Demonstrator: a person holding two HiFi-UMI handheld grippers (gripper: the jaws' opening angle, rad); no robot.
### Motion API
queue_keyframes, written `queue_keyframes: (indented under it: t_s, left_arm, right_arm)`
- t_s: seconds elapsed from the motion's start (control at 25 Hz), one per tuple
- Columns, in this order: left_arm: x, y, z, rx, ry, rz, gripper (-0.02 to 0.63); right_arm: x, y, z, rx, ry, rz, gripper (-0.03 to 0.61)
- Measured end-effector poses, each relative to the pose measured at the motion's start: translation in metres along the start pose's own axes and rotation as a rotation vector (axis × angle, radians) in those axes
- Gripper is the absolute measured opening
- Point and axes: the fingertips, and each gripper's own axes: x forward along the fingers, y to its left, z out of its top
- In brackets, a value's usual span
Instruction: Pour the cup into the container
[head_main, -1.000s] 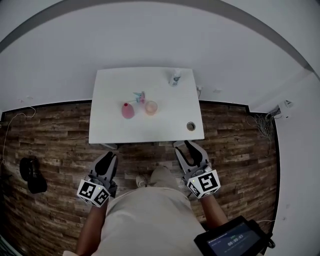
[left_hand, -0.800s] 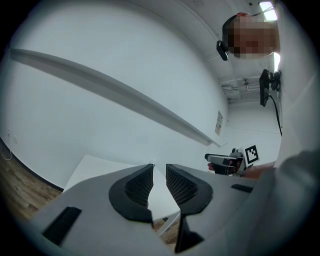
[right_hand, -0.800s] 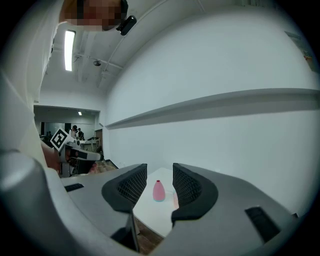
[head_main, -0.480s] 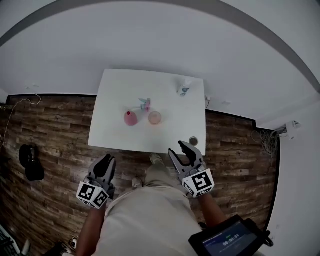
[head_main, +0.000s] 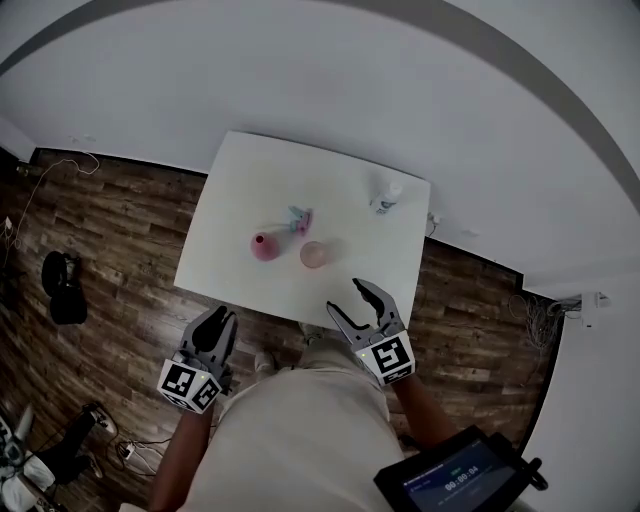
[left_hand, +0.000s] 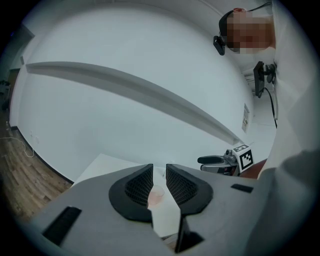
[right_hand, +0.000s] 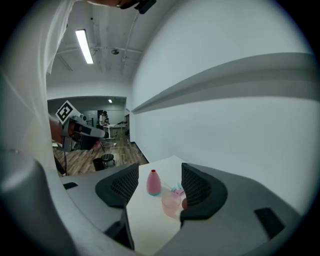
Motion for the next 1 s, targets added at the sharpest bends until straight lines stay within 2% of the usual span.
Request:
queue_keyframes:
  t_s: [0.2, 0.44, 0.64, 1.0]
  left_arm:
    - [0.017, -0.003, 0.000, 0.003, 0.001, 0.048, 0.074]
    - [0.035, -0.003, -0.011, 0.034, 0.036, 0.107, 0.074]
    - [0.049, -0.002, -0.014, 0.027, 0.047, 0.165, 0.074]
    - [0.064, -0.007, -0.027, 0.016, 0.056, 0.221, 0.074]
  right_arm:
    - [0.026, -0.018, -0.024, -0.058, 0.053, 0.087, 0.279]
    - [0.057, -0.035, -0.067, -0.106, 0.135, 0.158, 0.284]
    - [0.080, -0.046, -0.101, -0.146, 0.192, 0.212, 0.293]
    - [0.102, -0.059, -0.134, -0.184, 0.230, 0.271, 0.299]
